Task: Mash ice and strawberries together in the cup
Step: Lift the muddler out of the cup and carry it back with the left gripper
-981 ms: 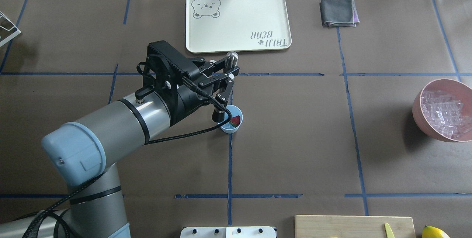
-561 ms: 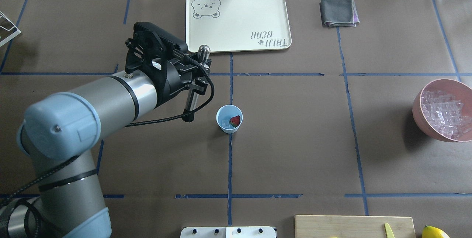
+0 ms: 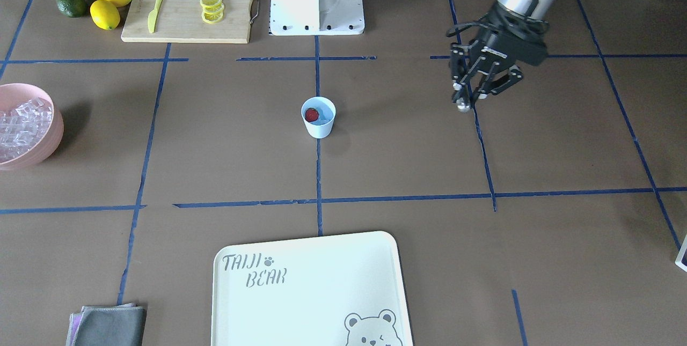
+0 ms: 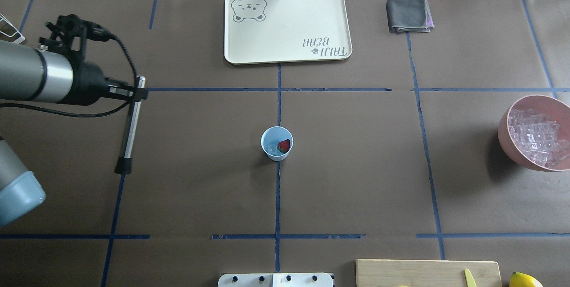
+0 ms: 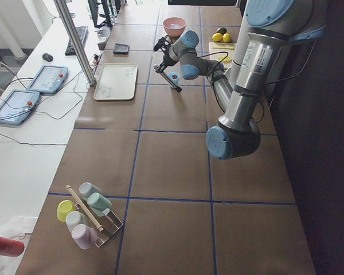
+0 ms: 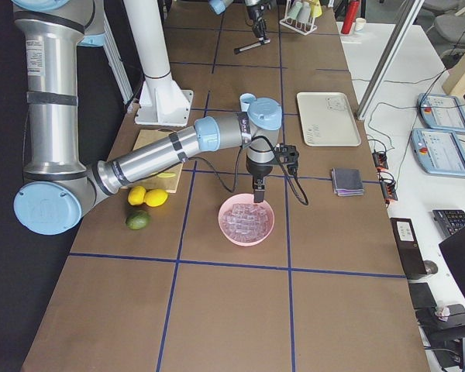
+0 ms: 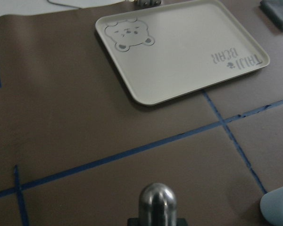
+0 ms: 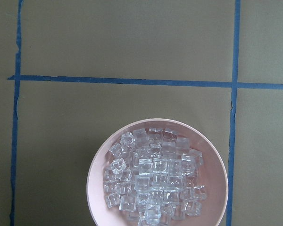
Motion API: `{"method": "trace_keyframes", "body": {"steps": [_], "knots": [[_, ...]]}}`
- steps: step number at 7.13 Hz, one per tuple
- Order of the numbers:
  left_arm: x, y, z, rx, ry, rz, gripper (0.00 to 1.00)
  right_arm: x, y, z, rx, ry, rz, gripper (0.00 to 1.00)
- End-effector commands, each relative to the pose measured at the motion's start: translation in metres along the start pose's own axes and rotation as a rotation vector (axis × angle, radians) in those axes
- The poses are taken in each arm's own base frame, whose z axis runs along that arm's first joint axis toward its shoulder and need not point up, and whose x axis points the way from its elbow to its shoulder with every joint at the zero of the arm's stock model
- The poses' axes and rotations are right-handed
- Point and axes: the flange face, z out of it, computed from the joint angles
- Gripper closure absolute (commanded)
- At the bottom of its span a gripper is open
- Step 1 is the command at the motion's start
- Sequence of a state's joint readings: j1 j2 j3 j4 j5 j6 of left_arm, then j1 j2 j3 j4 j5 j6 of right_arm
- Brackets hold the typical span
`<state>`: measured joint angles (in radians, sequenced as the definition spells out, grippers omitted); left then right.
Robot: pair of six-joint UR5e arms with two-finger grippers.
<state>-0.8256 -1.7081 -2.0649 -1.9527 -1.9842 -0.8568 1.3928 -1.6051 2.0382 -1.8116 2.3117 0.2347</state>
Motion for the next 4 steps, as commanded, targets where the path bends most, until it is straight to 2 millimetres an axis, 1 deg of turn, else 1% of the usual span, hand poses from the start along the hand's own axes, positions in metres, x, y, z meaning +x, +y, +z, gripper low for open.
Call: {"method": "trace_keyframes", "body": {"steps": [1,2,3,4], "knots": [[-0.107,0.041,0.023,-0.259,-0.178,-0.218,1.0,0.001,0.0,0.001,-0.001,0.0,0.001,0.0],[-0.137,0.041,0.031,-0.331,-0.28,-0.293,1.0,0.001,0.001,0.001,-0.003,0.001,0.002,0.0],[-0.175,0.044,0.045,-0.4,-0.326,-0.222,1.0,0.001,0.002,0.001,-0.004,-0.001,0.002,0.0],[-0.223,0.033,0.049,-0.419,-0.353,-0.207,1.0,0.001,0.002,0.001,-0.004,0.001,0.002,0.0]]}}
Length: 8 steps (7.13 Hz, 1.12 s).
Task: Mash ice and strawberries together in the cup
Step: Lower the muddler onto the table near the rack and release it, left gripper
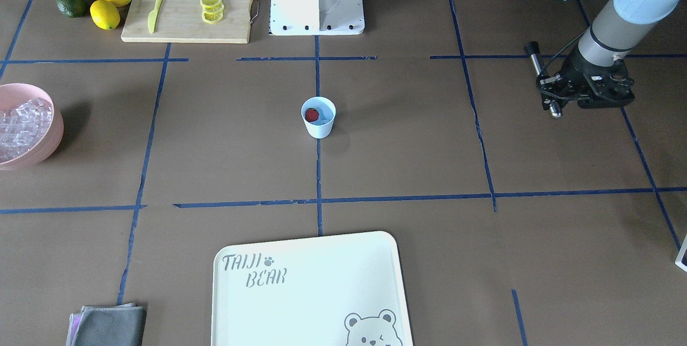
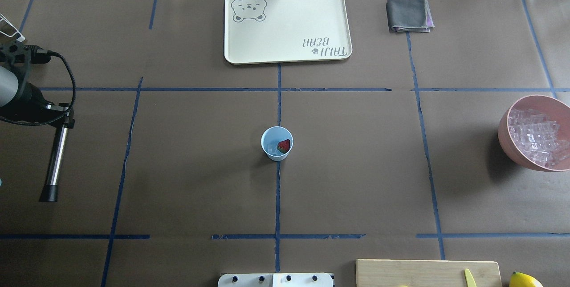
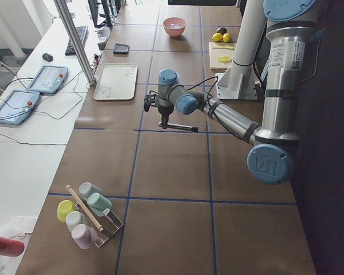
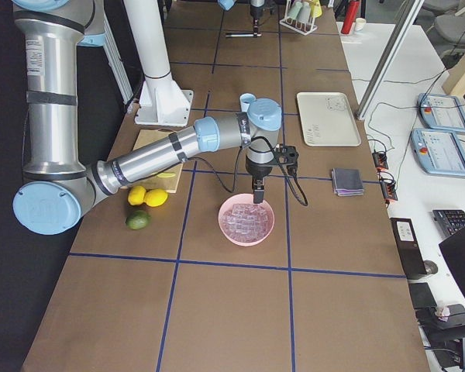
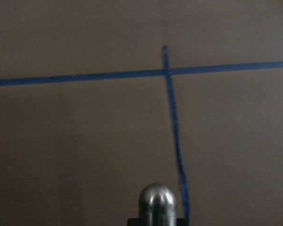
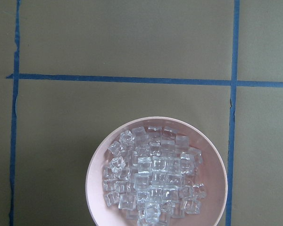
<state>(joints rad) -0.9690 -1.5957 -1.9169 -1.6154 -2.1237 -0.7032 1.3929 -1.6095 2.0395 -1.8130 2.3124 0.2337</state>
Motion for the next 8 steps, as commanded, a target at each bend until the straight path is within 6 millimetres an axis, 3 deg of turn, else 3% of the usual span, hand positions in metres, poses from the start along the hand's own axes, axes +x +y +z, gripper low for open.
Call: {"method": "trace_keyframes", "body": {"steps": [1,2,3,4,8], "knots": [[-0.052,-0.036,0.03,-0.057,-0.068,0.005,1.0,0.001,0.005,0.0,-0.002,0.0,0.002,0.0],[-0.073,-0.049,0.045,-0.072,-0.082,-0.005,1.0,0.001,0.005,-0.001,0.0,-0.001,0.003,0.0],[-0.101,-0.06,0.044,-0.071,-0.092,0.012,1.0,0.001,0.005,-0.002,0.003,-0.001,0.003,0.0],[-0.118,-0.072,0.05,-0.081,-0.097,-0.016,1.0,0.001,0.005,-0.002,0.003,-0.001,0.003,0.0],[-0.162,-0.079,0.101,-0.087,-0.071,-0.026,1.0,0.001,0.005,-0.002,0.001,-0.001,0.011,0.0]]}}
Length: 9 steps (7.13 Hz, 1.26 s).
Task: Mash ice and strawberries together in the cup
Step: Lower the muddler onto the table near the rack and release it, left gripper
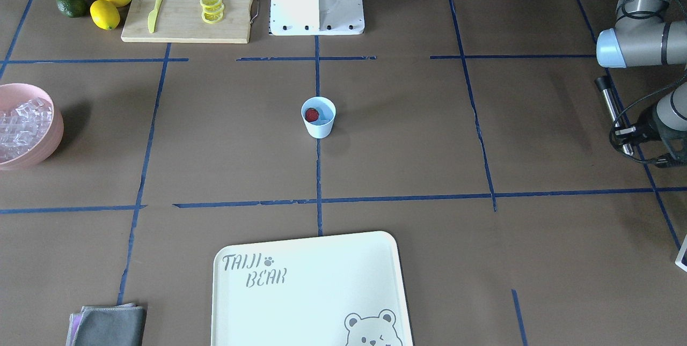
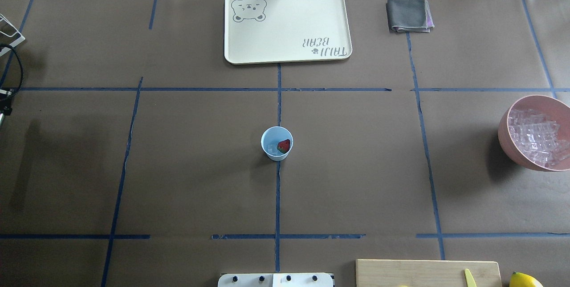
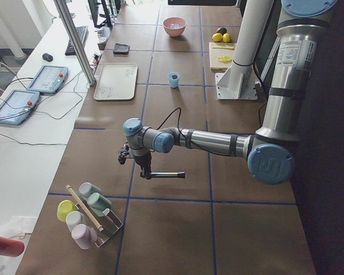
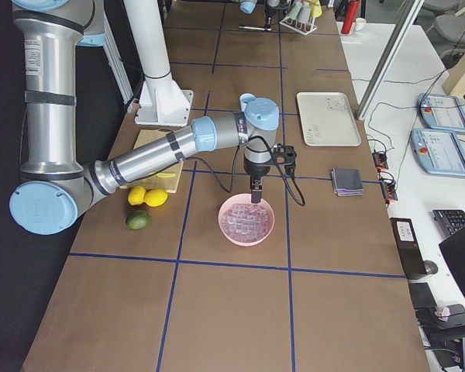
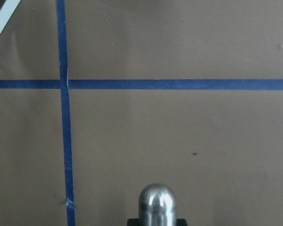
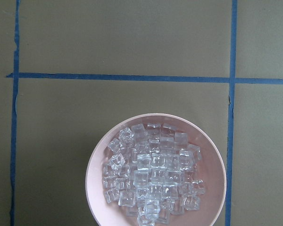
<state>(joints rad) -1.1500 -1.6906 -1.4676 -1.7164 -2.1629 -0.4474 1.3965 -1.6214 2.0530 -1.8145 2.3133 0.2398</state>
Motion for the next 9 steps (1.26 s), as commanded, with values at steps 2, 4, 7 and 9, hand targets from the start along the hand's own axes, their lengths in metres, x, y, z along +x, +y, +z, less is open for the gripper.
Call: {"method": "trace_keyframes", "body": {"steps": [2,4,7,9], "knots": [[-0.014,-0.002,0.02,0.005,0.004,0.003,1.0,-0.001,0.0,-0.001,0.002,-0.001,0.003,0.0],[-0.012,0.0,0.024,-0.004,0.001,0.01,0.99,-0.001,0.0,-0.001,0.002,-0.001,0.004,0.0],[-0.01,0.0,0.027,-0.009,0.0,0.014,0.96,-0.001,-0.001,0.0,0.001,0.0,0.004,0.0],[-0.013,0.0,0.033,-0.019,-0.005,0.01,0.92,0.0,-0.001,0.0,0.0,0.0,0.005,0.0]]}}
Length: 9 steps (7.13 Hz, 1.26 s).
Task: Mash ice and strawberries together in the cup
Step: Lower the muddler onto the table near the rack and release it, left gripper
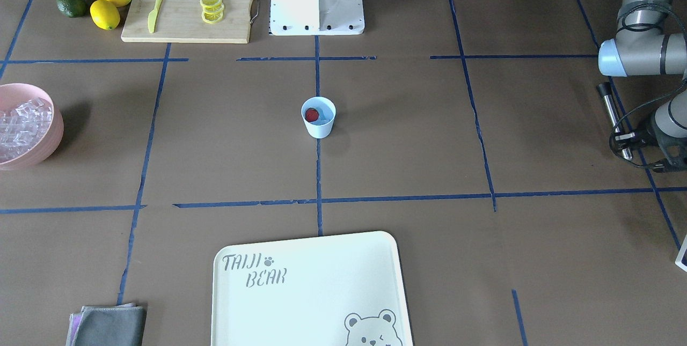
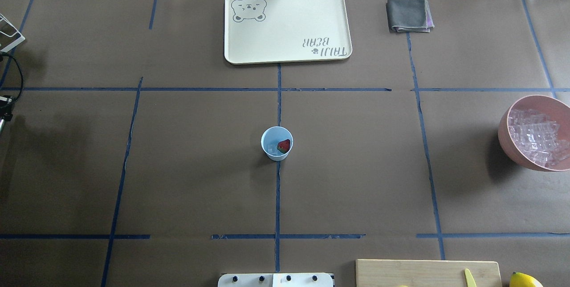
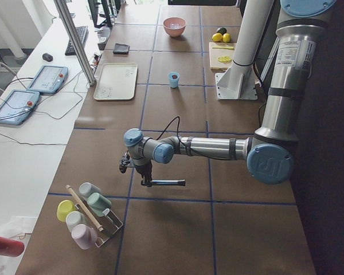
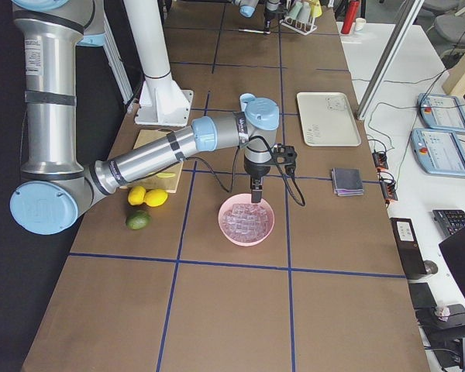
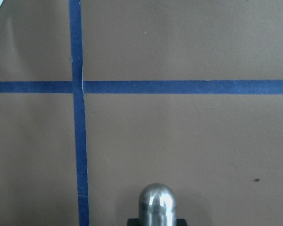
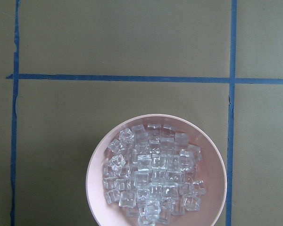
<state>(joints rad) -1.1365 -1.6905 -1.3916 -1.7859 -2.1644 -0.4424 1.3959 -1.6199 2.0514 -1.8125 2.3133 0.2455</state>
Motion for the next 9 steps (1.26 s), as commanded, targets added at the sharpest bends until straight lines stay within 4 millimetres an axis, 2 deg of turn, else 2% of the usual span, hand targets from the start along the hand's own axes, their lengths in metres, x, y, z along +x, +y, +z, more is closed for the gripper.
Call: {"method": "trace_keyframes", "body": {"steps": [1,3,4,5,7,8,9], "knots": [[-0.002,0.0,0.004,-0.007,-0.003,-0.003,0.91,0.0,0.0,0.0,0.0,0.0,0.001,0.0],[-0.001,0.001,0.007,-0.013,-0.005,-0.002,0.85,0.0,-0.001,0.0,0.0,0.0,0.0,0.0],[0.0,0.001,0.008,-0.015,-0.006,0.001,0.75,0.0,-0.001,0.001,-0.001,0.0,0.001,0.0],[0.001,0.002,0.01,-0.017,-0.007,0.008,0.28,0.0,-0.001,0.001,-0.001,0.0,0.001,0.0],[0.001,0.001,0.016,0.002,0.003,0.026,0.0,0.0,-0.001,0.0,-0.001,-0.001,0.001,0.0],[0.006,0.0,0.007,0.032,0.018,0.045,0.0,-0.001,-0.001,-0.001,0.001,-0.002,-0.001,0.0],[0.026,0.005,-0.026,0.084,0.044,0.081,0.0,0.001,0.0,0.001,-0.003,-0.001,-0.005,0.0]]}}
